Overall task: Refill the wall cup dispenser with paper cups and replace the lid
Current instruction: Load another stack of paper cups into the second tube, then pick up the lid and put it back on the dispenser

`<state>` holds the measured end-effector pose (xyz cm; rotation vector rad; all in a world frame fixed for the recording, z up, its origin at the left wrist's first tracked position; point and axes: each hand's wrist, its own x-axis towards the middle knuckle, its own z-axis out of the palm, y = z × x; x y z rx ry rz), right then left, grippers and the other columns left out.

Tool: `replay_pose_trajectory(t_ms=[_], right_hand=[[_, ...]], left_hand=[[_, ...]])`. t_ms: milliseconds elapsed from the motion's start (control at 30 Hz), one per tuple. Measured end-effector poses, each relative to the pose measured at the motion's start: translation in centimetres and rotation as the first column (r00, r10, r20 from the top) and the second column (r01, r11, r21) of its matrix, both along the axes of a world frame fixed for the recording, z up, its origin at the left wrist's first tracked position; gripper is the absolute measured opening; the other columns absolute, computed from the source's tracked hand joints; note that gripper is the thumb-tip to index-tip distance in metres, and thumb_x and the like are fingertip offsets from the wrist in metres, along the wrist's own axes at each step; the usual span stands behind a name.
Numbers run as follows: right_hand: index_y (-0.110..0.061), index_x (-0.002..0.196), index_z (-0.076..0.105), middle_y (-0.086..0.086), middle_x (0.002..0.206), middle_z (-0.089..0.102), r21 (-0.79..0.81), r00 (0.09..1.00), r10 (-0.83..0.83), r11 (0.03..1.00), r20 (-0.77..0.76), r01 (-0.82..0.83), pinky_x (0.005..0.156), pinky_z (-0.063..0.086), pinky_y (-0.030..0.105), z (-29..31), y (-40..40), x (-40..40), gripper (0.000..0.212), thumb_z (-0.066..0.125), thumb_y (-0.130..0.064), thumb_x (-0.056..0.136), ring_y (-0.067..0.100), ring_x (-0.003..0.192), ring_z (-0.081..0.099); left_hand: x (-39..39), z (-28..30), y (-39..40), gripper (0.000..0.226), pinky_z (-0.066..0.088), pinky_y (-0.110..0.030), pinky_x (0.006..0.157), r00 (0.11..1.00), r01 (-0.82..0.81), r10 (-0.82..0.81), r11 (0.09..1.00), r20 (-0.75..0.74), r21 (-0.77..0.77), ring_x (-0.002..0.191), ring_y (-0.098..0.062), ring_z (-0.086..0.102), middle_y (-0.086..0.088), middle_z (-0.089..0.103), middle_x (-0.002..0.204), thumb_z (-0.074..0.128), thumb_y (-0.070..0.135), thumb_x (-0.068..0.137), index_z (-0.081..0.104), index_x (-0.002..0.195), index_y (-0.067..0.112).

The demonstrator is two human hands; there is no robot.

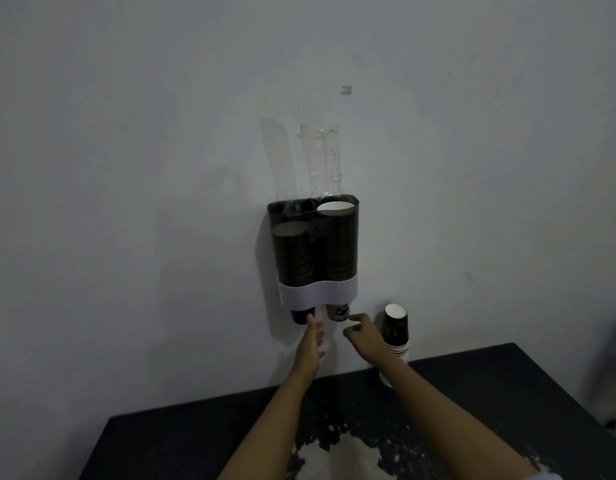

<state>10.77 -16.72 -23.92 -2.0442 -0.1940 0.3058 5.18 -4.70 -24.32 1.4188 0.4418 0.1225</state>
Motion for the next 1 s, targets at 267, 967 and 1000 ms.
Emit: replay_pose_trajectory(t_ms=[267, 967, 1000], right_hand=[[-0.013, 0.148, 0.031, 0.010, 0.144, 0.046, 0.116, 0.977, 0.197, 0.972, 0.080, -0.205, 0.093, 0.041, 0.028, 1.3, 4.4, -2.1, 0.062, 0.050, -0.003, 0.089, 0.023, 0.124, 0.050], [-0.013, 0.151, 0.027, 0.007, 0.152, 0.040, 0.133, 0.981, 0.175, 0.974, 0.088, -0.185, 0.097, 0.034, 0.021, 0.6, 5.3, -2.0, 0.067, 0.050, 0.000, 0.089, 0.021, 0.140, 0.037], [-0.014, 0.150, 0.027, 0.007, 0.152, 0.040, 0.130, 0.981, 0.172, 0.975, 0.087, -0.183, 0.099, 0.035, 0.023, 0.7, 5.3, -2.0, 0.068, 0.050, -0.001, 0.089, 0.022, 0.140, 0.038]], left_hand=[[-1.6, 0.9, 3.3, 0.055, 0.032, -0.045, 0.111, 0.975, -0.174, 0.176, 0.984, 0.133, -0.025, 0.137, -0.026, 0.037, -0.005, 0.033, 0.154, 0.021, 0.047, 0.101, 0.024, 0.150, 0.022], [-1.6, 1.7, 4.1, 0.060, 0.018, -0.038, 0.121, 0.990, -0.033, 0.031, 0.999, 0.141, 0.008, 0.146, -0.019, 0.025, -0.002, 0.027, 0.158, 0.014, 0.051, 0.099, 0.020, 0.151, 0.022], [-1.7, 1.8, 4.2, 0.060, 0.019, -0.038, 0.120, 0.990, -0.032, 0.031, 0.999, 0.137, 0.004, 0.146, -0.020, 0.026, -0.002, 0.027, 0.158, 0.014, 0.051, 0.099, 0.020, 0.151, 0.022]])
